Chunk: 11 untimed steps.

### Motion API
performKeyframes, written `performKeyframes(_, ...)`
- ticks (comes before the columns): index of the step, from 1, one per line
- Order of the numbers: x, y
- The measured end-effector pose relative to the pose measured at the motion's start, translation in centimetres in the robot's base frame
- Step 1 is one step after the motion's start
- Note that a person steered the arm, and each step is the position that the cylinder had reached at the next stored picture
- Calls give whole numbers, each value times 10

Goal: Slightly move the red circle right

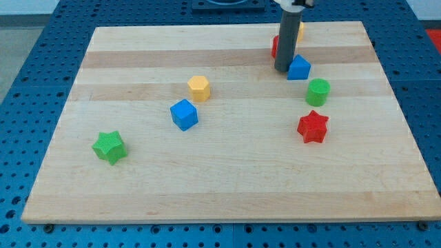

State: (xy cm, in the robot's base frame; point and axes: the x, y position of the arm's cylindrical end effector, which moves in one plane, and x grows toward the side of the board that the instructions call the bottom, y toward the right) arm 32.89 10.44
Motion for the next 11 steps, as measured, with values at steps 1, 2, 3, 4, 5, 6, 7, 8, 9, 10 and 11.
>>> performKeyframes(1, -15, -16)
performKeyframes(2, -45, -75)
performKeyframes(3, -46, -78)
performKeyframes(4, -41, -80)
performKeyframes(5, -40, -66)
performKeyframes(6, -40, -58)
performKeyframes(7, -41, -58)
performKeyframes(8, -41, -36)
performKeyframes(9, -41, -19)
performKeyframes(10, -42, -19)
performKeyframes(11, -50, -87)
